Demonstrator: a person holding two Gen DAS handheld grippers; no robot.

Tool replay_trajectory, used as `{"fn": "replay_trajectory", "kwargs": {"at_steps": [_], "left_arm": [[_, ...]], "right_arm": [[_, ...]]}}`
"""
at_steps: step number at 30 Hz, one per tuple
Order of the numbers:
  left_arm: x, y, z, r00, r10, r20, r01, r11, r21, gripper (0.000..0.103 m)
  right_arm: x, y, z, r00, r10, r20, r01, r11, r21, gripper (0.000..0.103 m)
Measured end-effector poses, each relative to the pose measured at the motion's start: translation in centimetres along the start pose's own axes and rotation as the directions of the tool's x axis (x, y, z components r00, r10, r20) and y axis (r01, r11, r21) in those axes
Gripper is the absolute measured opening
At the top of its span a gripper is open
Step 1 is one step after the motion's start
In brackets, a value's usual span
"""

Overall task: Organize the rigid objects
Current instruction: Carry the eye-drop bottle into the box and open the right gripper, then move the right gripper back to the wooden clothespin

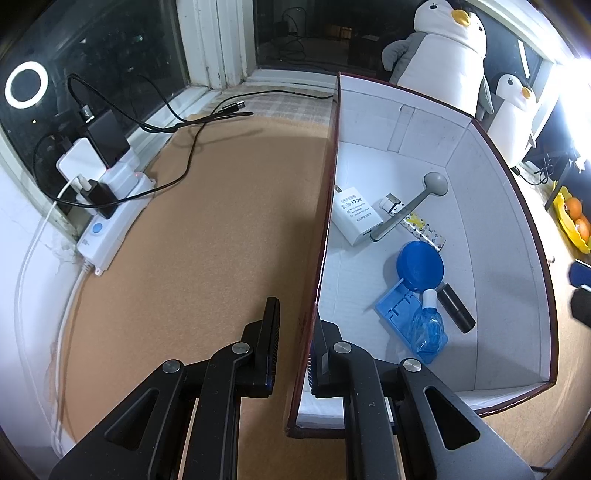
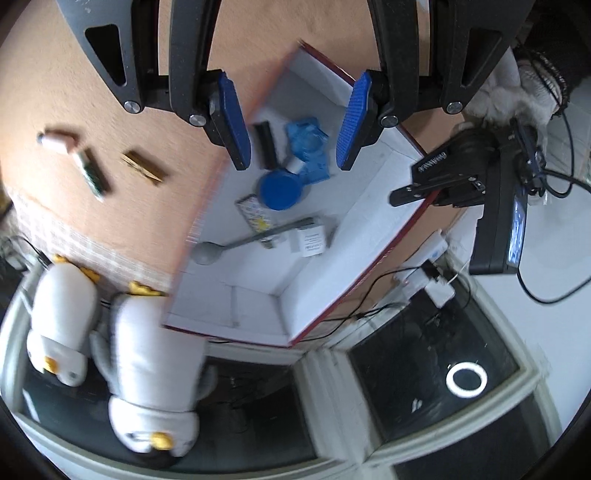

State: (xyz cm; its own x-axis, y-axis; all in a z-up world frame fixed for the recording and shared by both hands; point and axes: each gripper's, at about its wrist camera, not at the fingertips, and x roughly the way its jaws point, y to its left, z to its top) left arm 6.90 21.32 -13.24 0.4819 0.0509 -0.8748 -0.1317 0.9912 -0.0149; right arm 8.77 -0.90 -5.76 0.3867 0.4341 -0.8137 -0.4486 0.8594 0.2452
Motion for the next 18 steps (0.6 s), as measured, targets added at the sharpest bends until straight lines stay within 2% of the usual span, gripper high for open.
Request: {"fn": "replay_trajectory", "kwargs": {"at_steps": [10,18], "left_arm": [[-0.5,-0.2,-0.2,1.0,0.011,0.002,-0.011,1.0,0.006,0.011],[-0.8,-0.4,-0.4,1.0,0.022,0.002,-0.022,1.0,0.002,0.011]], "right_arm": [[-3.1,-8.1,-3.2,0.996,-0.084,0.0,0.083,0.983,0.163,0.044],[-3.8,-10.9,-4.1,0.995,-0.103,-0.007,0.103,0.976,0.192,0.044]]}}
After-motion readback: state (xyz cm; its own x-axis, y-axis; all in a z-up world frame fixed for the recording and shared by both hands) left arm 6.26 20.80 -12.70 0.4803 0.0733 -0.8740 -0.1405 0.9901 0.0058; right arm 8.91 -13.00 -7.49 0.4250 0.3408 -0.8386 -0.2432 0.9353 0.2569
